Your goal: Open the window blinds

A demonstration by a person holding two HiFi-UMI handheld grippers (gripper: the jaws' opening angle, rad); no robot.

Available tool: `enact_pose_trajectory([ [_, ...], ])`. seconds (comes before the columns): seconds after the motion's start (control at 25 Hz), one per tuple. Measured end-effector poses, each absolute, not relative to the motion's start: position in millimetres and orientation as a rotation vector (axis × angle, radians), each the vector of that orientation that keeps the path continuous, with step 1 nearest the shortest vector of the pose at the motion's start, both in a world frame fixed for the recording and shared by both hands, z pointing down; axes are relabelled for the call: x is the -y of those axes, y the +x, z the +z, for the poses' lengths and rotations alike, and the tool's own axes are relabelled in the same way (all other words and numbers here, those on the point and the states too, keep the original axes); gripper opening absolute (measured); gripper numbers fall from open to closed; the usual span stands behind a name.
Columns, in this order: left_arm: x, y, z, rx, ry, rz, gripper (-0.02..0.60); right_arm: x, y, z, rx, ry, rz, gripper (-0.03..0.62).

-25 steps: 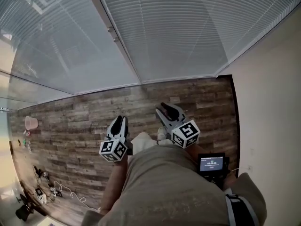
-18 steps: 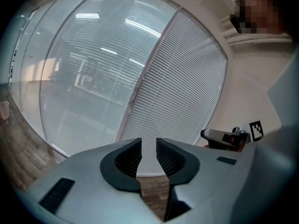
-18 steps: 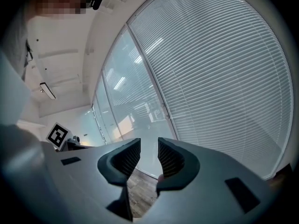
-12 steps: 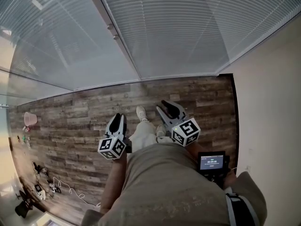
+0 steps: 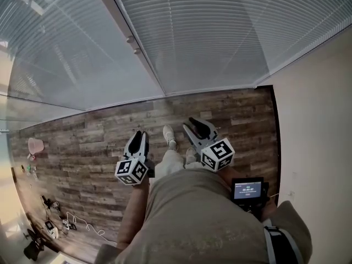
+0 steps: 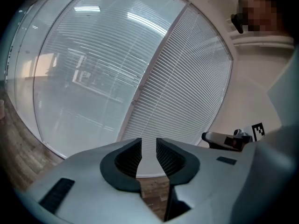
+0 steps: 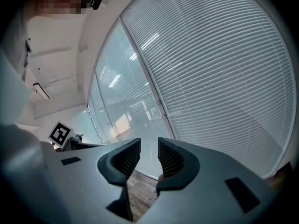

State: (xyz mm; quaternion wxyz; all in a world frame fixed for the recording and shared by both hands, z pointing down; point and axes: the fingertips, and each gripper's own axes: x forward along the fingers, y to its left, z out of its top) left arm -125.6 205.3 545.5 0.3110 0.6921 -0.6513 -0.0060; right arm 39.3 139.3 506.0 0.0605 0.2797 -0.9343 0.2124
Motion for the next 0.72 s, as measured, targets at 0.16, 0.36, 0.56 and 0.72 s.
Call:
enact_pose_trajectory([
  [0.16,-170,-156,546,1.699,1.849,-0.016,0.089,-109,5,506,2.823,0.861,0.638,0.101],
  [0.36,-130,-187,547,1.674,1.875,-0.022,0.089,-73,-29,502,2.817,0.874,0.613,0.101],
  [0.56,-93,-215,564,1.665,1.908,-0.018,0.089,-40,-59,516,2.813,0.881,0.586,0.101],
  [0.72,-69,-234,561,1.650,1.918,-0.025,0.089,-19,-80,511,2.804,0.884,0.572,0.101],
])
